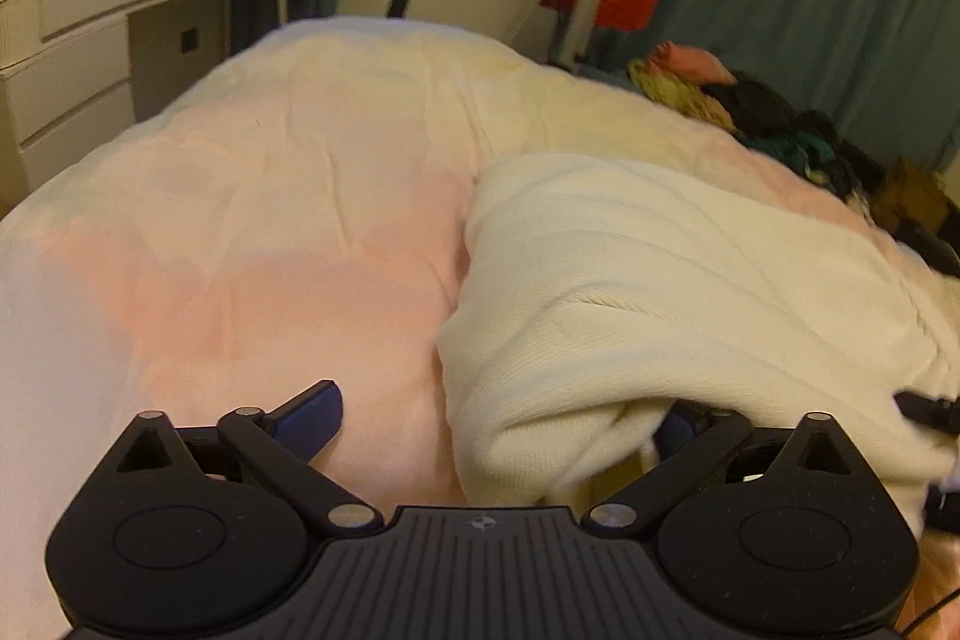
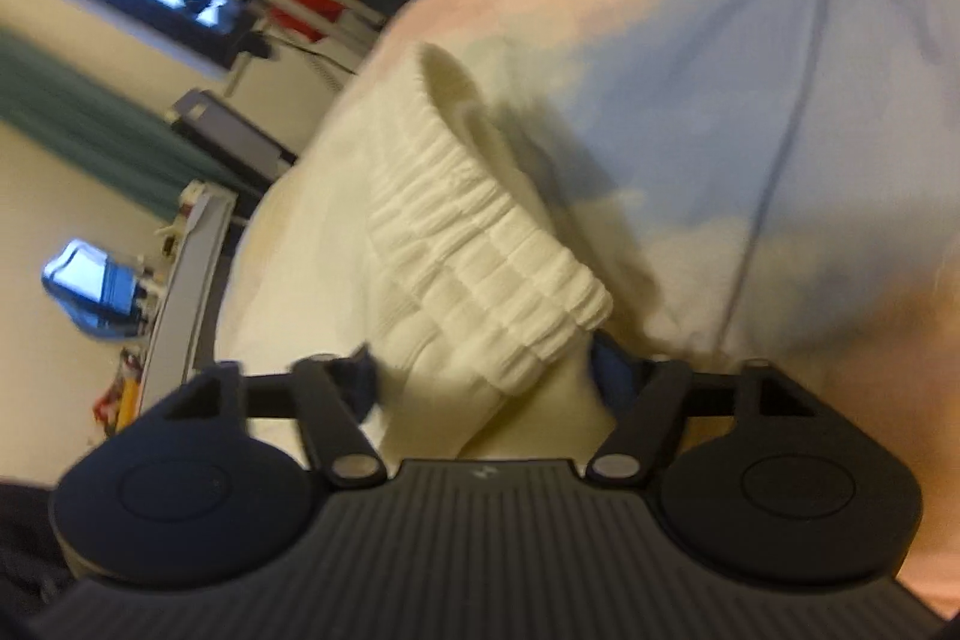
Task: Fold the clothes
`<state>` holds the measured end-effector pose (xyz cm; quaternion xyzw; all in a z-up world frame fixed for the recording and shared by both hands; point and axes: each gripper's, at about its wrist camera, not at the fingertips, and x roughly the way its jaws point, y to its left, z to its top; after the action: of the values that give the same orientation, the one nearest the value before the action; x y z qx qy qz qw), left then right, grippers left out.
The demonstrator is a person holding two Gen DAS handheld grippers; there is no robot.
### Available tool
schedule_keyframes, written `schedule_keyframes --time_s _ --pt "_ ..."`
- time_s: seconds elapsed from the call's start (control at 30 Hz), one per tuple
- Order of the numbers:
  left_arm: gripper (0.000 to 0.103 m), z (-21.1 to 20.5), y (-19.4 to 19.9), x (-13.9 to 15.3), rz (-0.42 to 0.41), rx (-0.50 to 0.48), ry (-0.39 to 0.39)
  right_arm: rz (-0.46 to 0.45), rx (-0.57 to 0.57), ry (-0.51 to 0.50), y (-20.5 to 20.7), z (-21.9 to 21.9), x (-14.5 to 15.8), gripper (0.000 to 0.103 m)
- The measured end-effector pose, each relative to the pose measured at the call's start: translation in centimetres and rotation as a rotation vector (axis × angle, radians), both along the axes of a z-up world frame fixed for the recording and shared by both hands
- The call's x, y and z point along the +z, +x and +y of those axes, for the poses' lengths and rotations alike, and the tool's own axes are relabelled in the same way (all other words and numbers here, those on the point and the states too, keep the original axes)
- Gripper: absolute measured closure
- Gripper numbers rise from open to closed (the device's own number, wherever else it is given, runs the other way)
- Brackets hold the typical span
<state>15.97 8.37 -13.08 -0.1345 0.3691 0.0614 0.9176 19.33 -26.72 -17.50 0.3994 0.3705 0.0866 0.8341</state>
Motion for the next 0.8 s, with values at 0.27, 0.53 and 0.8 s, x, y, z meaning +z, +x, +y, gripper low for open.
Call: schedule_keyframes --time_s 0.27,0.53,0.8 --pt "0.0 4.3 -3.3 2.1 -0.052 -0.132 -0.357 -0.142 0.014 -0.076 -1.8 1.1 3.6 0.073" --pt "0.002 5.6 0.9 -0.3 -0.032 -0.022 -0.469 -0.118 -0.025 -0.093 0.0 1.5 2.3 0.073" --pt "0.029 4.9 1.4 -1.3 -0.025 -0.093 -0.493 -0.143 -0.041 -0.105 -0.8 2.2 3.1 0.075"
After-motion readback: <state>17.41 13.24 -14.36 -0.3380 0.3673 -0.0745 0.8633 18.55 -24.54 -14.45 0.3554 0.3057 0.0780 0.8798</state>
